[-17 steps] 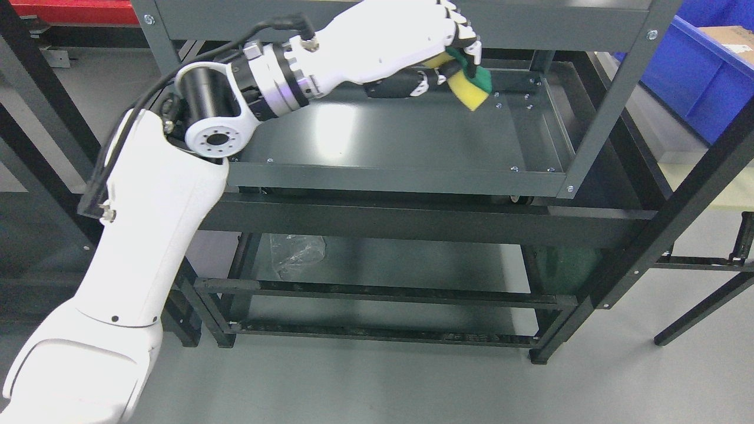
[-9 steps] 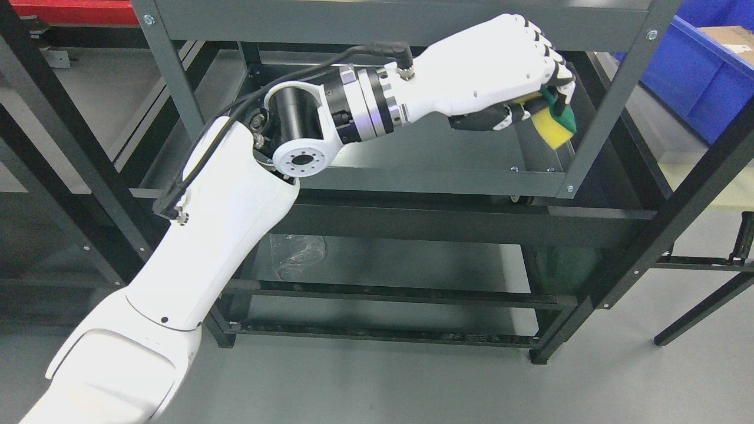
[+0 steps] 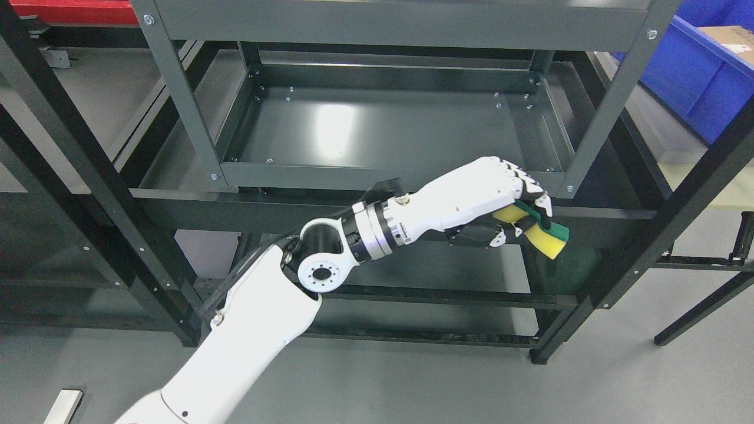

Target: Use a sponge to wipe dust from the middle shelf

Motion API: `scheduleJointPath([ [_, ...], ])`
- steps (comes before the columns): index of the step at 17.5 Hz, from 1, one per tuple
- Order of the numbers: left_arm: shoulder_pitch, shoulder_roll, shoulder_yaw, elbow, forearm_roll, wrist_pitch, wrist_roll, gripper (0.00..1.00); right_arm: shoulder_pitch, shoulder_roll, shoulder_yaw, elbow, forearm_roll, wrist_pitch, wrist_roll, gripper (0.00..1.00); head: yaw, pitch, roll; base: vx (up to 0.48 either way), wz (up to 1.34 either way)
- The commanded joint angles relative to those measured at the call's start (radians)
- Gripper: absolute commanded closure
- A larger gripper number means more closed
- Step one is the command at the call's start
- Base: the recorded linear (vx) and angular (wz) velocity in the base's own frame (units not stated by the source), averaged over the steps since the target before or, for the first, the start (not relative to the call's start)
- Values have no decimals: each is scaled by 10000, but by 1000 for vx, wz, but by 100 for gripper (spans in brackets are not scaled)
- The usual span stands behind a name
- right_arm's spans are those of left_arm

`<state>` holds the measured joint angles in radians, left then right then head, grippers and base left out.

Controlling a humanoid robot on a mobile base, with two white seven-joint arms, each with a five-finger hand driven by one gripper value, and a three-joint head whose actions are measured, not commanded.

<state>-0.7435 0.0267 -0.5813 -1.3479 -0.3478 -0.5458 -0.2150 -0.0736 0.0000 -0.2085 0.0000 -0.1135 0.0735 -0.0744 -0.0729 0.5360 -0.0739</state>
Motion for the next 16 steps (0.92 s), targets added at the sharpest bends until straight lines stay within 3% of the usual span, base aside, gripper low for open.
scheduleJointPath([
  [1,2340,-92,3705,-20,3290,626,493,99,0,-175,-1,-175,0,32,8,0,0,0,0,0,0],
  [4,3457,-92,4982,-157,3553,977,630,98,0,-175,-1,-175,0,32,8,0,0,0,0,0,0],
  [7,4303,-92,5474,-524,3707,1775,2036,99,0,-175,-1,-175,0,32,8,0,0,0,0,0,0],
  [10,5055,-92,5736,-1351,3723,1838,3206,99,0,-175,-1,-175,0,32,8,0,0,0,0,0,0],
  [16,5548,-92,6090,-1907,4182,1532,3254,99,0,-175,-1,-175,0,32,8,0,0,0,0,0,0],
])
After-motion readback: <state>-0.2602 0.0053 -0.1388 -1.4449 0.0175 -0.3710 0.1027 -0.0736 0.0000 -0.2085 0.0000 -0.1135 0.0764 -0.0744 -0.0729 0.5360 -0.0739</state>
